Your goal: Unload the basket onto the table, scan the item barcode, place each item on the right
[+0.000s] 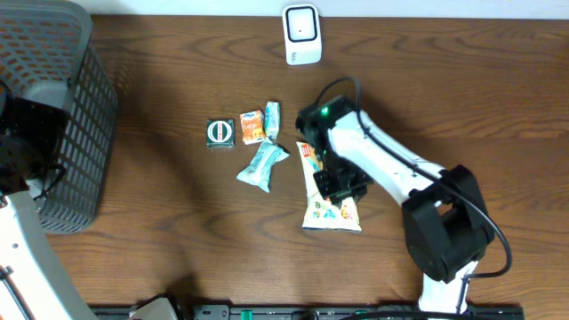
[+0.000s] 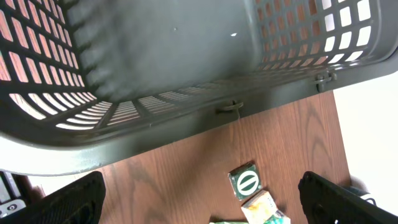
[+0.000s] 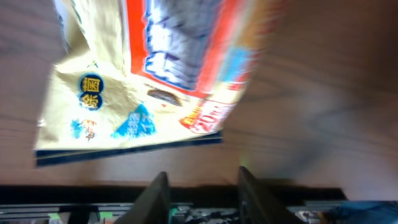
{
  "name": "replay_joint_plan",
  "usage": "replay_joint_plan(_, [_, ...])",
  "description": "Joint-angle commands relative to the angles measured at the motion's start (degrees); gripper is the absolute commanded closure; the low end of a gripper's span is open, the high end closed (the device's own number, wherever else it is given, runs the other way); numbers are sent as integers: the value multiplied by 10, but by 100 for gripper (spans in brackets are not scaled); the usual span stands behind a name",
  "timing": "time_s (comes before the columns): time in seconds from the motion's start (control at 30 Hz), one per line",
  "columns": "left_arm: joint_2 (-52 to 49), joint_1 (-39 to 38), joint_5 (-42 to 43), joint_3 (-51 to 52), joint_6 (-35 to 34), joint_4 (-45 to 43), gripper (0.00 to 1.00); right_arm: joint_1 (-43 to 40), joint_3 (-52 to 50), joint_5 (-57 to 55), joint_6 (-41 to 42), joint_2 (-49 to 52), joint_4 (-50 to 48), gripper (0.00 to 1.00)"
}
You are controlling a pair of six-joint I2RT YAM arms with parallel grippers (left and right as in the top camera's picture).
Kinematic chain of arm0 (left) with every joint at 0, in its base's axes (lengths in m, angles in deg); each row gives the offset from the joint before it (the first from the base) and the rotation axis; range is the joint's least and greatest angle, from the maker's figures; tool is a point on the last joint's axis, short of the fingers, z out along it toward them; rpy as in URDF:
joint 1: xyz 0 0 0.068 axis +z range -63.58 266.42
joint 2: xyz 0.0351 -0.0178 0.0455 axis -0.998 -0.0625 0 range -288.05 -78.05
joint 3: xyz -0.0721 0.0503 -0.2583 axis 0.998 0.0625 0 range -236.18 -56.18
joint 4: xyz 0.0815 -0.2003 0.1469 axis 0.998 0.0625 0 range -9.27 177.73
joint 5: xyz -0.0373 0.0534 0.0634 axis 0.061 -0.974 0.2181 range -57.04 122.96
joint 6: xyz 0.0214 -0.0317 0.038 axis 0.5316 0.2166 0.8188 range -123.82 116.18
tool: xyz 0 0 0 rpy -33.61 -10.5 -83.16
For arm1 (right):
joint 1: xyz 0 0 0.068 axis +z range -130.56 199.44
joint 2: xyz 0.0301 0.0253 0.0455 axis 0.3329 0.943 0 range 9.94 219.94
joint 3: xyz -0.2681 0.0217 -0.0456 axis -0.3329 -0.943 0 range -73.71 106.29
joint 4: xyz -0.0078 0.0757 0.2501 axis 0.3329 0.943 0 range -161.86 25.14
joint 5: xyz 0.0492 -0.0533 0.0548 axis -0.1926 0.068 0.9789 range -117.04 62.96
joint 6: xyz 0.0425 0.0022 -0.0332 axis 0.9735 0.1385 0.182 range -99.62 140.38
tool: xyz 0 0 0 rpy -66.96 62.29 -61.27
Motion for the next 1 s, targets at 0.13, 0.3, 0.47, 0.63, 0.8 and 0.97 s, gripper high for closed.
replay_joint_plan(0.13, [0, 2, -3, -2, -1, 2, 2, -14, 102, -53, -7, -1, 27, 34])
replay_joint_plan(0.3, [0, 2, -3, -2, -1, 2, 2, -14, 103, -53, -7, -1, -9, 16])
replay_joint_plan(0.47, [0, 2, -3, -2, -1, 2, 2, -14, 103, -53, -7, -1, -39, 9])
replay_joint_plan(0.63, [0, 2, -3, -2, -1, 2, 3, -14, 102, -50, -7, 0, -73, 14])
replay_joint_plan(0.8, [0, 2, -3, -2, -1, 2, 2, -14, 101, -50, -7, 0, -115, 16])
replay_joint_plan(0.97, [0, 2, -3, -2, -1, 2, 2, -17, 93, -50, -7, 1, -140, 16])
